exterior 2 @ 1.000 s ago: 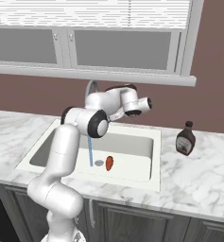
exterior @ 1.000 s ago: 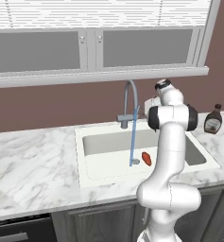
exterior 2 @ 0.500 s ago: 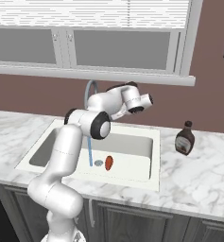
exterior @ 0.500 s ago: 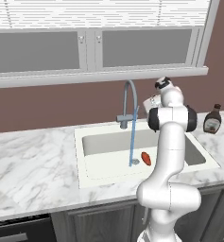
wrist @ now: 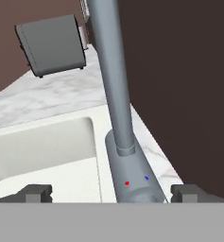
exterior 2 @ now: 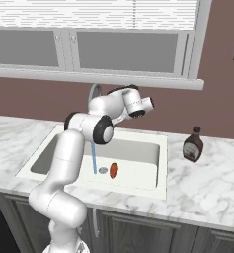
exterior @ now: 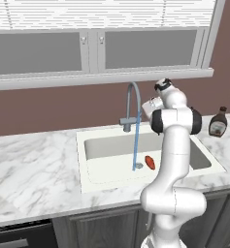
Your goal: Turn on the sink faucet. Then move the sweet potato from the counter to the sink. Turn off the sink. Move the vegetable from the sink to the pot next to the stove. Finally move the pot to the front center burner.
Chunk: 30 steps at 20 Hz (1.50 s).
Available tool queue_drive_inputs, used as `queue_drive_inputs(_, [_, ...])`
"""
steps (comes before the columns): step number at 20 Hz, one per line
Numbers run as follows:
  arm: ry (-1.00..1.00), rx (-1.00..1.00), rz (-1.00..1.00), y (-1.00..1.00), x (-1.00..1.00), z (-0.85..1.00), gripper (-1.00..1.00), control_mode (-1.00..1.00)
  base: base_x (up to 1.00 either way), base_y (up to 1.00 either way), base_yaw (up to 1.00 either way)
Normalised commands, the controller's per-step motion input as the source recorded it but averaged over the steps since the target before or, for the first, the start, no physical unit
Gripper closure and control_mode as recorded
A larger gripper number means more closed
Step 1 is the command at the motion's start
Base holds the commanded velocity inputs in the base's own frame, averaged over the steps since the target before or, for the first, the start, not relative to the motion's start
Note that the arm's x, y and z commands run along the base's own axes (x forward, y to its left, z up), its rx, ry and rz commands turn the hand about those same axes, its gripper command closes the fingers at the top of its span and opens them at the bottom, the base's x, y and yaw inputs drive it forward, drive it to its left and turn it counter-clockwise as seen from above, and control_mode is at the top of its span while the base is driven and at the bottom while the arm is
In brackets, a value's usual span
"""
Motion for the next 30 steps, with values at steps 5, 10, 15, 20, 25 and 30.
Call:
queue_drive_inputs(5, [0.00, 0.00, -0.01, 0.18, -0.02, 0.01, -1.00, -1.00, 0.00, 0.00, 0.00])
queue_drive_inputs(10, [0.00, 0.00, -0.13, -0.38, -0.09, 0.00, -1.00, -1.00, 0.00, 0.00, 0.00])
queue_drive_inputs(15, [0.03, 0.00, -0.13, -0.34, -0.01, 0.00, -1.00, -1.00, 0.00, 0.00, 0.00])
queue_drive_inputs(20, [0.02, 0.01, -0.01, -0.02, 0.33, 0.00, -1.00, -1.00, 0.00, 0.00, 0.00])
queue_drive_inputs(25, [0.02, 0.02, 0.00, 0.00, 0.42, -0.05, -1.00, -1.00, 0.00, 0.00, 0.00])
queue_drive_inputs(30, [0.03, 0.02, 0.02, 0.00, 0.51, -0.16, -1.00, -1.00, 0.00, 0.00, 0.00])
